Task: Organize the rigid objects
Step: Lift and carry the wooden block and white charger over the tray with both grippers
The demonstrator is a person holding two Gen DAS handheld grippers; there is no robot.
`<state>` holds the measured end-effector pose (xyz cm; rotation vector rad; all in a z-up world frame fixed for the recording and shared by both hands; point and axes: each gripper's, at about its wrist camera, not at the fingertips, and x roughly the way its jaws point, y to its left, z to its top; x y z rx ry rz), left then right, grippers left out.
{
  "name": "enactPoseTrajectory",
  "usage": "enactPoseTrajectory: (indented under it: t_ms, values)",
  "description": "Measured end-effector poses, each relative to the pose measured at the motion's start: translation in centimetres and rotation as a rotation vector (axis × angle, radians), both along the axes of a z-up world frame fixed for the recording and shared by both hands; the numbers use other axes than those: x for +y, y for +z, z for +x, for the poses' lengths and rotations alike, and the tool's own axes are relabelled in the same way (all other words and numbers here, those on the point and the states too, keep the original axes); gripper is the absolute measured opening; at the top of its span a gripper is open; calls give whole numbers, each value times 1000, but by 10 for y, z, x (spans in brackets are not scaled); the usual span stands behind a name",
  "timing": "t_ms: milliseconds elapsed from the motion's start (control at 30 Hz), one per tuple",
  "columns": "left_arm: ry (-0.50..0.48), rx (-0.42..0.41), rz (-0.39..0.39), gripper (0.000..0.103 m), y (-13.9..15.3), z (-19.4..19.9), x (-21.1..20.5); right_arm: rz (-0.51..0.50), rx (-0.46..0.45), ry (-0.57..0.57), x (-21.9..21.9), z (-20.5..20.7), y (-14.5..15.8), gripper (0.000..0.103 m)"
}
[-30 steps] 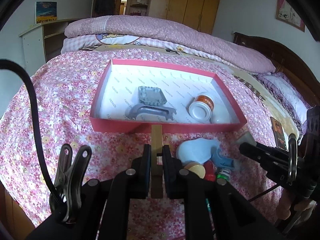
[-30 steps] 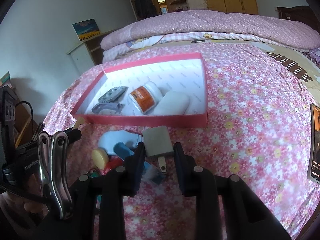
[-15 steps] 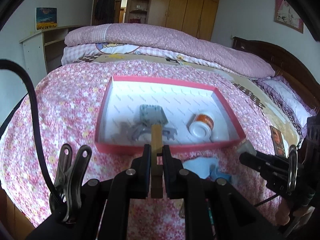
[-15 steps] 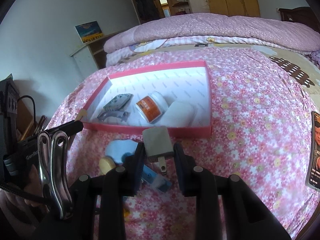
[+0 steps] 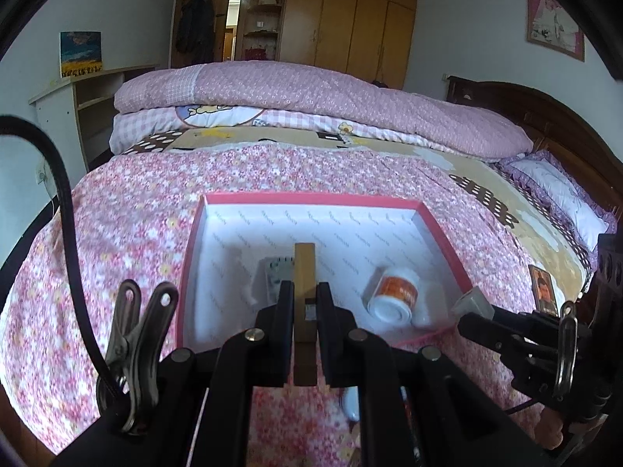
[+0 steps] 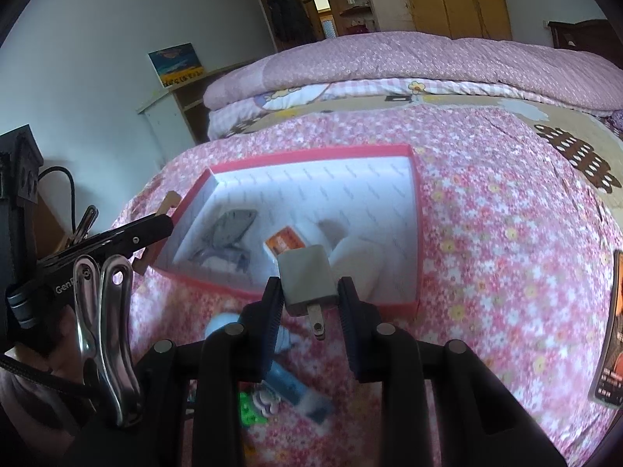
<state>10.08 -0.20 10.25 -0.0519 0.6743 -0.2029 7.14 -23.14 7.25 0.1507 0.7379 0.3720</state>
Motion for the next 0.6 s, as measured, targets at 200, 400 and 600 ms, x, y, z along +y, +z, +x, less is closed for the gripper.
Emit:
enactPoseTrajectory:
  t_ms: [200,400,600]
  values:
    - [-2,4,6,12,-1,18,-2,0,-7,2,4,16,4,30]
    - [-3,25,7,12,-9,33,-3,-1,-3,-1,5,30,5,30]
    - [-2,43,3,12,-18,46,-4,-1,15,-11,5,44,-1,30]
